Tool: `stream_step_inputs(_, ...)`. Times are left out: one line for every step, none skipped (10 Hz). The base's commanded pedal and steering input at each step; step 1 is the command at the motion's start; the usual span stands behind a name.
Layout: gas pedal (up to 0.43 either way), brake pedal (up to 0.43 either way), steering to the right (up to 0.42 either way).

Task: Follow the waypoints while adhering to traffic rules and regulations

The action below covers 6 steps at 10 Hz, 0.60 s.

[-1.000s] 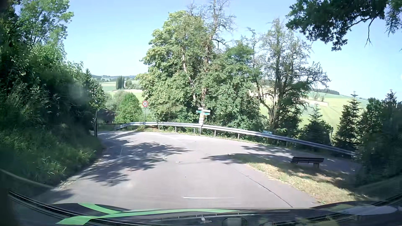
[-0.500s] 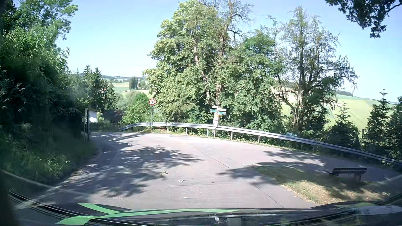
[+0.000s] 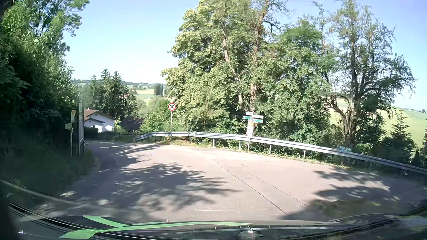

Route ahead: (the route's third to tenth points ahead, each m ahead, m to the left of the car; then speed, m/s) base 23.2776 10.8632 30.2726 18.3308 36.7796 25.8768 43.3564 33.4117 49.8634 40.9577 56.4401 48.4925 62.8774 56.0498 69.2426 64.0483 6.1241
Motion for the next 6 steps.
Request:
stream_step_inputs(0.000, 0.159, -0.111)
stream_step_inputs(0.000, 0.159, -0.119)
stream_step_inputs(0.000, 0.159, -0.123)
stream_step_inputs(0.000, 0.177, -0.126)
stream_step_inputs(0.000, 0.159, -0.127)
stream_step_inputs(0.000, 0.165, -0.129)
